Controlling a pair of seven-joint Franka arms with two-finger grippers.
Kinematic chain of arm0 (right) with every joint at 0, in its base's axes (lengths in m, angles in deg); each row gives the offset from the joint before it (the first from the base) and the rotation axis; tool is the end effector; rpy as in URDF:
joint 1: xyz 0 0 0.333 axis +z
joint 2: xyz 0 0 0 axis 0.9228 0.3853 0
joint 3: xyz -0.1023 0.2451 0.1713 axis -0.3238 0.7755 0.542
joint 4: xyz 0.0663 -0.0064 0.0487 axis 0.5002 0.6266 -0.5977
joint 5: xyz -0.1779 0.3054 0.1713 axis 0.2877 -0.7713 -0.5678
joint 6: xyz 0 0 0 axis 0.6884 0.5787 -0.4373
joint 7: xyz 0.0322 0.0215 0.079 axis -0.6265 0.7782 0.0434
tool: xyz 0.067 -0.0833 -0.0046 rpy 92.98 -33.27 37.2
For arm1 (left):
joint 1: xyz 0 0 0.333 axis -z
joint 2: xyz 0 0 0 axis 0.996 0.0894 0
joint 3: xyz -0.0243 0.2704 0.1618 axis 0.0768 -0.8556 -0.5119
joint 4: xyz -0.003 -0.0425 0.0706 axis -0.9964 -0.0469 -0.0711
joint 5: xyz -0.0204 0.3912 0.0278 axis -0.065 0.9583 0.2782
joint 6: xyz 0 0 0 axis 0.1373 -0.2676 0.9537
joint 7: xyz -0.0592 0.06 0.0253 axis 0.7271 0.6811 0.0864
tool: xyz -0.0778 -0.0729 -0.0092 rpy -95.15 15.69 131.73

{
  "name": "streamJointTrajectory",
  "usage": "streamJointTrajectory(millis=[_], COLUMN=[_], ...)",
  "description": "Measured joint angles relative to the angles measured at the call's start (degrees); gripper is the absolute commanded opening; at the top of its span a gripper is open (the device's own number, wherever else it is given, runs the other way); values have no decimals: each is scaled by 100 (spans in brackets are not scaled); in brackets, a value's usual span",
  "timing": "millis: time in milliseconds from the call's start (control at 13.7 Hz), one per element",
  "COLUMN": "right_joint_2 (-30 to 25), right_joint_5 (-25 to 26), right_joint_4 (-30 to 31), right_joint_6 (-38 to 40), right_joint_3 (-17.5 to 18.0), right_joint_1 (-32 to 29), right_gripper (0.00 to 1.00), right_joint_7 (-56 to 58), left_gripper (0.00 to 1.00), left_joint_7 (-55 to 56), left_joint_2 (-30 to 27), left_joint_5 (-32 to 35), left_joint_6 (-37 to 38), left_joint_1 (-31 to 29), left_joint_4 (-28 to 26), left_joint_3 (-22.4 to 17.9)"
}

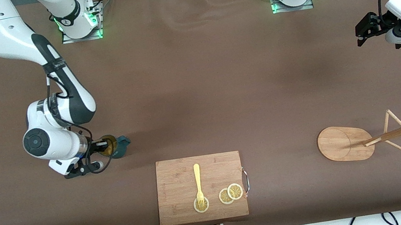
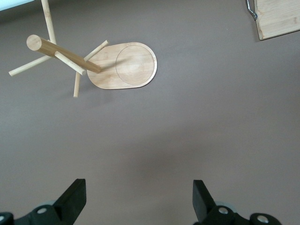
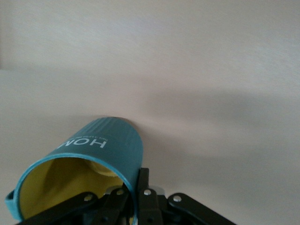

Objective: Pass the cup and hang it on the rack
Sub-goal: 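Close the right gripper on the teal mug's rim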

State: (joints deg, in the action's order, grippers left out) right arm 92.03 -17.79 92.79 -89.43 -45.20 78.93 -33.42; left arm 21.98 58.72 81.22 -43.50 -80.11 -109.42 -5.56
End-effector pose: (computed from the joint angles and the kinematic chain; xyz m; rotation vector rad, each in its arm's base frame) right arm 0.6600 0.1390 0.2471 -3.0962 -0.1887 0.1270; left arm 0.5562 -0.0344 0.5970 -3.0761 0.3968 -0.0030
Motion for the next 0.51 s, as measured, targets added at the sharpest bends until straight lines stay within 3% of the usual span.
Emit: streamJointTrajectory(millis=[512], right_joint_2=[29], right_joint_5=[-7], right_joint_4=[-680], right_joint_6=[530], right_joint_3=[79], right_joint_1=[1044], right_gripper=[0], right_joint_7=[-1801], left_gripper=[100], left_joint_7=[0], left_joint_2=[0], left_joint_5=[0], left_joint_6=[0], left_joint_1=[-1], left_joint_4=[0], left_joint_3=[-2])
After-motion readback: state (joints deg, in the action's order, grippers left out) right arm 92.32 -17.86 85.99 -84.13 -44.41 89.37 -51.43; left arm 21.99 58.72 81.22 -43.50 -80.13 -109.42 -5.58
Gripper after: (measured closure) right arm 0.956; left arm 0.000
